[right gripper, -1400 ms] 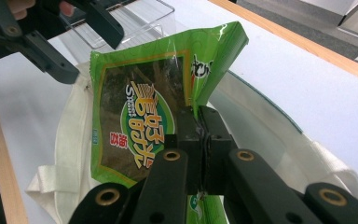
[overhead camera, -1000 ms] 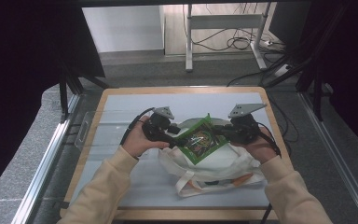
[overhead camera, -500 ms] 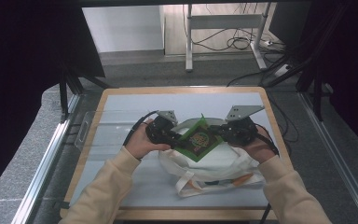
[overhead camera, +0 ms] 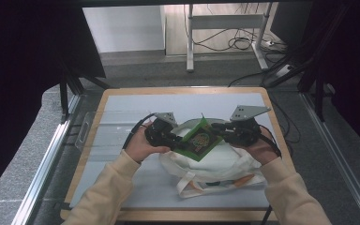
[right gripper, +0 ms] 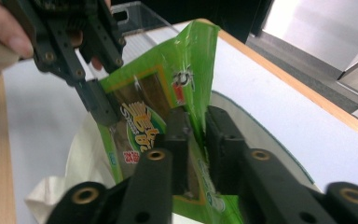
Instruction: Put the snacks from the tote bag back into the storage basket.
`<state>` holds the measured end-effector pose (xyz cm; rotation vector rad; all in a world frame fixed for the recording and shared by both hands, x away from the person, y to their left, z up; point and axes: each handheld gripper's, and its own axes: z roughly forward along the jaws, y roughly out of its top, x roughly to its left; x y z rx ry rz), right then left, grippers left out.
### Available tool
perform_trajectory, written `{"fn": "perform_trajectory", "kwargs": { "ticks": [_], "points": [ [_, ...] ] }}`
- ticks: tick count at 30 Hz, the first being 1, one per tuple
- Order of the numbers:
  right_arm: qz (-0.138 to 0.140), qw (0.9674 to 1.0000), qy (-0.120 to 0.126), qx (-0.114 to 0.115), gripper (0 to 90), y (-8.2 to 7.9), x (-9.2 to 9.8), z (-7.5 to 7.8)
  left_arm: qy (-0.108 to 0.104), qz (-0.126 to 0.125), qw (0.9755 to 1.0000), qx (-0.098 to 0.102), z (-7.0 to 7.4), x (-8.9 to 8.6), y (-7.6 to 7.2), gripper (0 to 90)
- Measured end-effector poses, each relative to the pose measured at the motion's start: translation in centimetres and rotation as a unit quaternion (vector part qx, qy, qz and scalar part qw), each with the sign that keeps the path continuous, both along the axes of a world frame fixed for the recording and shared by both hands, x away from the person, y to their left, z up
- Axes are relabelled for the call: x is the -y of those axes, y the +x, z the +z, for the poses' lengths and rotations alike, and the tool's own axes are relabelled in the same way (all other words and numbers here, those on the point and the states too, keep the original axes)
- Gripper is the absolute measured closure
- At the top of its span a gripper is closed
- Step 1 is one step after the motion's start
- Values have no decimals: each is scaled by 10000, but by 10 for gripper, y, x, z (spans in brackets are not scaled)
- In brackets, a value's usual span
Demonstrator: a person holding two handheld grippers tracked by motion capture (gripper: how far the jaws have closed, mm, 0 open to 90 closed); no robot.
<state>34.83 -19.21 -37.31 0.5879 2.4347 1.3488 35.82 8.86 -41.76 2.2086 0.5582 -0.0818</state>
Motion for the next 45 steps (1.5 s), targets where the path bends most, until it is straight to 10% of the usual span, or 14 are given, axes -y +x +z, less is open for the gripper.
{"fn": "perform_trajectory", "kwargs": {
  "ticks": [21, 45],
  "points": [
    [-856, 9921, 876, -271, 410, -20, 25, -9, -603, 321, 9975, 179, -2, -20, -14, 721],
    [-886, 9886, 904, -809, 349, -27, 18, -46, -936, 572, 9933, 352, -7, -25, -29, 721]
  ]
}}
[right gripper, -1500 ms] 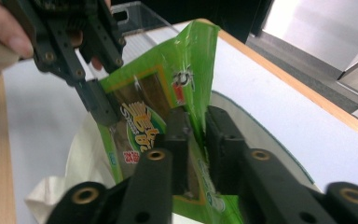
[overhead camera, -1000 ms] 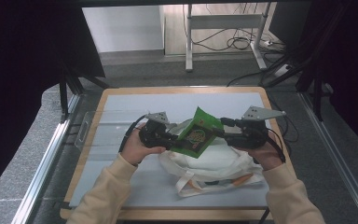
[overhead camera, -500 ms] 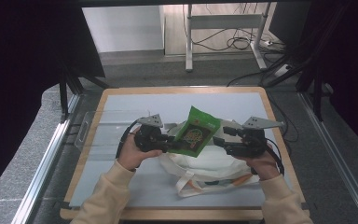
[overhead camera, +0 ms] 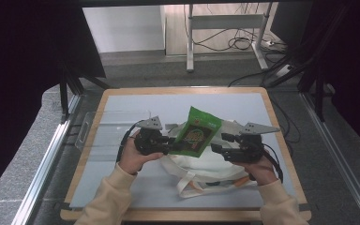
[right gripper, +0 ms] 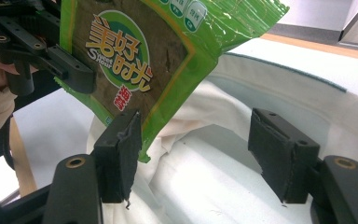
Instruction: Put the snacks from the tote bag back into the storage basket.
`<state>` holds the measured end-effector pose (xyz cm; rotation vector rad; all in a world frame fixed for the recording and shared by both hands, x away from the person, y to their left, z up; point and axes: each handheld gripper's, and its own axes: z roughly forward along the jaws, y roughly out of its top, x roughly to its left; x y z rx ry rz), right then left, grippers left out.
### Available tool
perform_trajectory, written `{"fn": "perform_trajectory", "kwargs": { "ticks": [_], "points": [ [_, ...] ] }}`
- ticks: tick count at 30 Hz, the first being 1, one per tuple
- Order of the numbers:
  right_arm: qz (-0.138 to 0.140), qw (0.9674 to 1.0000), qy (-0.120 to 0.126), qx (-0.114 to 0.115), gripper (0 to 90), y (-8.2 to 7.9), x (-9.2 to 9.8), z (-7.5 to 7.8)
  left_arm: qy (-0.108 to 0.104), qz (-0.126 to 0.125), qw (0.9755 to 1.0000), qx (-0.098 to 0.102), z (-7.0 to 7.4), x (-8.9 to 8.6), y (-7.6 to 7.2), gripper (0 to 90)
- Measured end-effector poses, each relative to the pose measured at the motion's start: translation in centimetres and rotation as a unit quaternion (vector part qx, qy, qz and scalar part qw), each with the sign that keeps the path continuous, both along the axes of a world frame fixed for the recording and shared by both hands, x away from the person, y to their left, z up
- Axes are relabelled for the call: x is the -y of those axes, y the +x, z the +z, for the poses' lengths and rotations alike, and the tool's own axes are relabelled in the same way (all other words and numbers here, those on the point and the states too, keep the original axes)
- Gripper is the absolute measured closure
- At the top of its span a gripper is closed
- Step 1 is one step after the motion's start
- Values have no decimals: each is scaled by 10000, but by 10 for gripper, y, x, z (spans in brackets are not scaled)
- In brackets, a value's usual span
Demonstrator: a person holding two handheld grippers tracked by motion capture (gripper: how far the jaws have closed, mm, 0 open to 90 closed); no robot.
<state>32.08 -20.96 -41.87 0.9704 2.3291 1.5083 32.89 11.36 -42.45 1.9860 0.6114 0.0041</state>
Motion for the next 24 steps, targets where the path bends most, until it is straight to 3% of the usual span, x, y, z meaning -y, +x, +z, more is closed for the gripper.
{"fn": "perform_trajectory", "kwargs": {
  "ticks": [14, 24],
  "points": [
    [140, 9997, 0, -222, 344, -1, -7, -12, -127, -30, 9999, -54, -3, -1, -1, 720],
    [448, 9984, -31, -357, 339, -2, -23, -24, -186, -84, 9998, -51, -3, -1, -2, 720]
  ]
}}
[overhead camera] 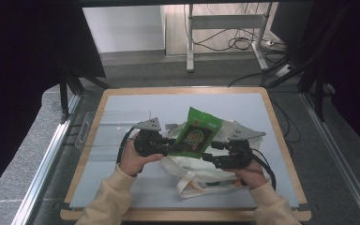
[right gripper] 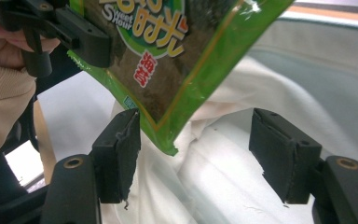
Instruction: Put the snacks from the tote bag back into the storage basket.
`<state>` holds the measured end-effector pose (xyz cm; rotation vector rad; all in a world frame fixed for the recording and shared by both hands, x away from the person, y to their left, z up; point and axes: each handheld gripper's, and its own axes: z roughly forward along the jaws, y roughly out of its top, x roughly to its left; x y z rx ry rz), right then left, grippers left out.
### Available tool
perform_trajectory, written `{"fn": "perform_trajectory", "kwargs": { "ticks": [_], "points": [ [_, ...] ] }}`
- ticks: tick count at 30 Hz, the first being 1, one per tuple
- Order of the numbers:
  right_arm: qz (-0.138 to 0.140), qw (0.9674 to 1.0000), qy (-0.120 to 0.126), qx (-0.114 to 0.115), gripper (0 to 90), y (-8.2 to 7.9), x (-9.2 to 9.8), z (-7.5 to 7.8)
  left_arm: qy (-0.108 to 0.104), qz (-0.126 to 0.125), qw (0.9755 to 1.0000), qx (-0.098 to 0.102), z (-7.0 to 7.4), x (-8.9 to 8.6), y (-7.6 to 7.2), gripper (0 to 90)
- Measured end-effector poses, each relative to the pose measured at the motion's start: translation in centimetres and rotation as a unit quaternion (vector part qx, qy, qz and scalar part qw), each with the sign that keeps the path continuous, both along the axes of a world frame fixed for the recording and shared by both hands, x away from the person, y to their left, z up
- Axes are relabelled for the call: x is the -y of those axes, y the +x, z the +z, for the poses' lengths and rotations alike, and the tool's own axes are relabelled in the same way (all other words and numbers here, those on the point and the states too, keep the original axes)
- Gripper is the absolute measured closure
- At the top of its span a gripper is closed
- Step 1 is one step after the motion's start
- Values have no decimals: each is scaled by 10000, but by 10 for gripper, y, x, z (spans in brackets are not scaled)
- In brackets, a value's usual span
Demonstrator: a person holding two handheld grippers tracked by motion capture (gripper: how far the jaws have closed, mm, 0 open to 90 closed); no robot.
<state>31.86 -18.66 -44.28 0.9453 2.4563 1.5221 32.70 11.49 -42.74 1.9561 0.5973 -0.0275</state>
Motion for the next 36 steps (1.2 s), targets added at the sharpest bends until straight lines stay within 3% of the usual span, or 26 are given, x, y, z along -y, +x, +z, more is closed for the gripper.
{"fn": "perform_trajectory", "kwargs": {
  "ticks": [8, 20, 27, 36],
  "points": [
    [39, 10000, 56, -39, 339, 3, -6, -5, 2, -35, 10000, -9, -1, 2, 0, 720],
    [175, 9988, 428, -147, 344, 11, -17, -11, -82, -156, 9998, -105, -3, 3, 1, 720],
    [371, 9978, 554, -51, 433, 9, -19, -9, -114, -242, 9995, -184, -7, 6, 2, 719],
    [526, 9959, 728, -87, 599, 11, -11, -8, -196, -262, 9992, -223, -11, 1, 7, 689]
  ]
}}
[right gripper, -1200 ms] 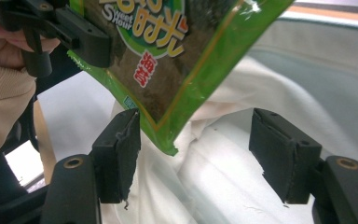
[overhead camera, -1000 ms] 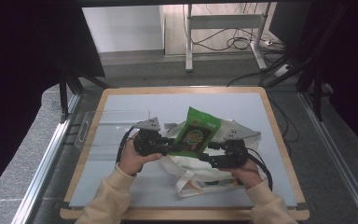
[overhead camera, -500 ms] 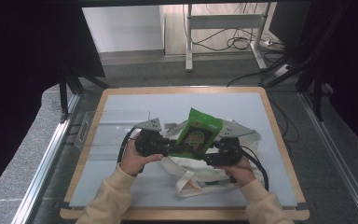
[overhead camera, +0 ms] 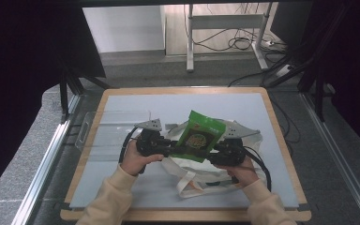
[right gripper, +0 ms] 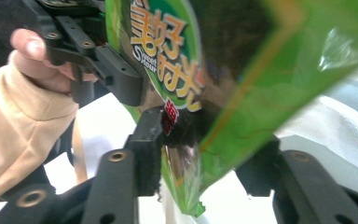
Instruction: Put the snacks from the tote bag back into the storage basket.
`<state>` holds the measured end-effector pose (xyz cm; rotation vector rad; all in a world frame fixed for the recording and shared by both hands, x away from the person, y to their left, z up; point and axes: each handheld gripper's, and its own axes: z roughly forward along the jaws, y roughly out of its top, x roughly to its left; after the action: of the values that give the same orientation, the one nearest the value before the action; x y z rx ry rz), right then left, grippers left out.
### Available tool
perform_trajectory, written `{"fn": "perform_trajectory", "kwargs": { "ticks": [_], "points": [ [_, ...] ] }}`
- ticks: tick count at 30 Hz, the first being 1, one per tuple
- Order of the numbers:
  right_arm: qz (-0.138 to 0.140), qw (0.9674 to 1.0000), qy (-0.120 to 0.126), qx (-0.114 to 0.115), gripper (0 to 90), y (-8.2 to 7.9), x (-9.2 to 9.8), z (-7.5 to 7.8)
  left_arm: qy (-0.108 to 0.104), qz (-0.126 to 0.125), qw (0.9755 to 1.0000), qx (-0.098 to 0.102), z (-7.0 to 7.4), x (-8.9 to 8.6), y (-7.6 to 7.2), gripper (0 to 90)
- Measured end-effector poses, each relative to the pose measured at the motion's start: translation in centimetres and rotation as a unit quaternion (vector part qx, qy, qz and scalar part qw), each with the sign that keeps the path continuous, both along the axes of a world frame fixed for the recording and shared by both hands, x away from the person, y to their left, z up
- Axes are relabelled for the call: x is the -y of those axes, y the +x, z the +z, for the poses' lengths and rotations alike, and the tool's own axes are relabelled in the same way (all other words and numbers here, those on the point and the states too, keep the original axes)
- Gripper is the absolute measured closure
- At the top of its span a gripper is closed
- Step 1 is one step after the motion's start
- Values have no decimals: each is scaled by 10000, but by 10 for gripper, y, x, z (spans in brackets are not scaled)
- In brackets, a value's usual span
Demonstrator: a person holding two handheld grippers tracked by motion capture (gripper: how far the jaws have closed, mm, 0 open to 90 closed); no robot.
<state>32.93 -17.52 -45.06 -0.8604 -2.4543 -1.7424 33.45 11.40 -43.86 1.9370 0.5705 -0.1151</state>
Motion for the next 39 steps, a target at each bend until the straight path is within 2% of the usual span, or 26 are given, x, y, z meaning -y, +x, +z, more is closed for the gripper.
{"fn": "perform_trajectory", "kwargs": {
  "ticks": [5, 8, 10, 13, 19, 32, 39],
  "points": [
    [243, 9997, -17, 75, 693, -1, 3, 2, 63, 40, 9999, 78, -1, 1, 0, 626],
    [339, 9993, -6, 139, 716, -2, 3, 4, 51, 51, 9999, 88, -2, 1, 1, 593],
    [369, 9991, -36, 184, 720, -2, 3, 5, 93, 69, 9999, 112, -3, 2, 0, 567],
    [378, 9988, -170, 279, 722, -3, 2, 5, 227, 239, 9992, 207, -2, 3, 0, 491],
    [305, 9985, -283, 356, 722, -4, 6, 8, 311, 392, 9983, 287, 0, 1, -1, 382],
    [22, 9972, -534, 517, 723, -4, 17, 16, 447, 491, 9970, 394, 4, -1, -3, 345],
    [-100, 9945, -840, 625, 722, -4, 21, 17, 514, 518, 9965, 410, 4, -2, -4, 340]
  ]
}}
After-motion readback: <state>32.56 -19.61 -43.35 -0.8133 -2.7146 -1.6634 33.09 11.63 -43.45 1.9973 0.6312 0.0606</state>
